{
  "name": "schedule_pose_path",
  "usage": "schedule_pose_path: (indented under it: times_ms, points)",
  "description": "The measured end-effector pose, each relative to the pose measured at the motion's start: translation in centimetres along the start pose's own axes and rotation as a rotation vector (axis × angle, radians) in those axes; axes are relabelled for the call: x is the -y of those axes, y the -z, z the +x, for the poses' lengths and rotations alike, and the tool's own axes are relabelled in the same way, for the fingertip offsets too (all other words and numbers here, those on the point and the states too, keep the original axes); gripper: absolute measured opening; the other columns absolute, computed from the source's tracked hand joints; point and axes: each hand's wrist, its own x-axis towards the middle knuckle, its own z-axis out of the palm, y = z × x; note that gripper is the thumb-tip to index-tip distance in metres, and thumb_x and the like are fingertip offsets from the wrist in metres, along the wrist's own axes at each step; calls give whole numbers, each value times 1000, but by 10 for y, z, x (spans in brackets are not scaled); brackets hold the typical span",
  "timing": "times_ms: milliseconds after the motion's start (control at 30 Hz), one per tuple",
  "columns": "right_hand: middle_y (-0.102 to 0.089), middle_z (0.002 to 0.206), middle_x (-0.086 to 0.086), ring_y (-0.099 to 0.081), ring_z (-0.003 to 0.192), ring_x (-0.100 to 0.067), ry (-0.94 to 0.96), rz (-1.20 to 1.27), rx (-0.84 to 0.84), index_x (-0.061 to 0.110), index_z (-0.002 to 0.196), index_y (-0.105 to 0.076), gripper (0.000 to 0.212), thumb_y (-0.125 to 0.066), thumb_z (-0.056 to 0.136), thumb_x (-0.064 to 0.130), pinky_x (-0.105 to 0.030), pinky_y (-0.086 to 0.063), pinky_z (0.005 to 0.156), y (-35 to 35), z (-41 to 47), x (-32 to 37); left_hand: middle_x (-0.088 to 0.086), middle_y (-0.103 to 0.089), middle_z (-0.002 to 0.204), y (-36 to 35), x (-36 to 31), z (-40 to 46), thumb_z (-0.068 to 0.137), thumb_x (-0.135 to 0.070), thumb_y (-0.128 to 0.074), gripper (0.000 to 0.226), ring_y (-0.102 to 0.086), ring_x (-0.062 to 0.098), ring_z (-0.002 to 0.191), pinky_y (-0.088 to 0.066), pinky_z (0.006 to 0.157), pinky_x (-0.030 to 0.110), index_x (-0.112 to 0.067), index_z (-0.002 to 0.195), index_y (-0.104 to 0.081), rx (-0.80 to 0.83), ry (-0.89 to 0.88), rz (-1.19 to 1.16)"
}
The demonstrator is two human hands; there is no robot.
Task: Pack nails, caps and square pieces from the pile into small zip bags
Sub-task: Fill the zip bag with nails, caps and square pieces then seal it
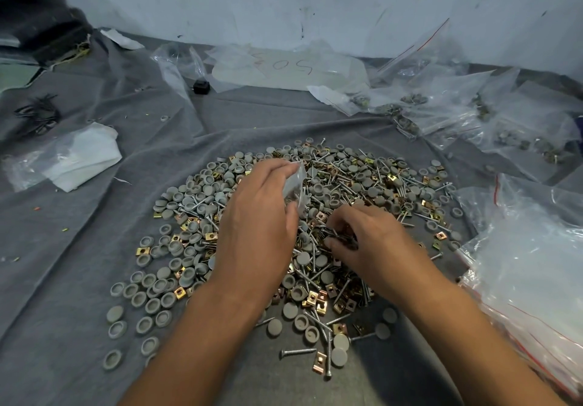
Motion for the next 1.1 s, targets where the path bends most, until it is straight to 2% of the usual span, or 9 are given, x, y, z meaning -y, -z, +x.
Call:
schedule_pose_path:
  times_ms: [200,333,467,567,633,733,900,1000,1100]
  points:
    - [-61,95,15,-59,85,-6,5,30,-90,34,106,-62,9,-61,96,33,-34,-57,73,5,-2,-2,-11,-53,134,0,1,0,89,-17,-71,52,-39,-6,116,-25,106,14,-20,139,-54,4,-6,6]
    - [-57,93,23,-56,86,0,40,-6,35,40,108,-61,17,-68,92,37,-28,-56,74,11,-2,-6,-12,-52,134,-1,2,0,89,-18,-71,53,-35,-9,114,-19,105,10,-20,139,-54,3,-13,14]
    - [-51,88,26,-52,83,2,58,-27,27,40,101,-62,15,-71,91,34,-26,-54,73,12,-3,-4,-13,-51,134,-2,4,-1,90,-20,-70,52,-34,-10,114,-16,99,3,-22,139,-53,10,-22,16]
    - [-60,90,26,-59,86,5,-9,157,-28,40,102,-63,13,-67,94,30,-16,-53,72,15,-1,-4,-14,-51,133,-2,5,0,89,-20,-71,53,-34,-11,114,-17,95,-1,-22,139,-53,20,-30,18]
    - [-65,90,24,-61,91,8,-31,350,-103,36,102,-66,16,-67,94,23,-8,-50,75,21,-1,0,-14,-51,133,-2,4,0,88,-20,-72,55,-36,-10,114,-18,97,1,-23,139,-53,29,-37,14]
    - [-68,95,21,-65,92,4,52,507,-240,32,106,-68,19,-67,93,19,-8,-50,75,30,-2,15,-14,-50,132,-1,2,-1,85,-21,-73,58,-38,-7,115,-21,101,8,-23,139,-52,46,-58,-9]
    - [-71,90,11,-65,84,2,215,367,-436,15,96,-73,12,-77,86,10,-10,-49,75,25,-2,35,-13,-51,133,1,-2,-1,80,-27,-73,60,-44,-2,119,-26,100,6,-20,137,-55,108,-131,-47]
    - [-70,94,5,-64,87,-3,226,237,-456,12,93,-75,15,-79,81,4,-16,-51,82,18,-2,35,-11,-53,133,1,-3,-1,80,-19,-78,59,-49,3,122,-35,106,16,-17,135,-58,127,-164,-59]
    - [-69,104,2,-63,94,-3,225,226,-455,11,102,-76,22,-79,80,5,-13,-50,89,15,-2,34,-11,-53,132,0,-5,-1,82,-20,-76,54,-50,4,121,-41,105,19,-18,134,-59,126,-186,-68]
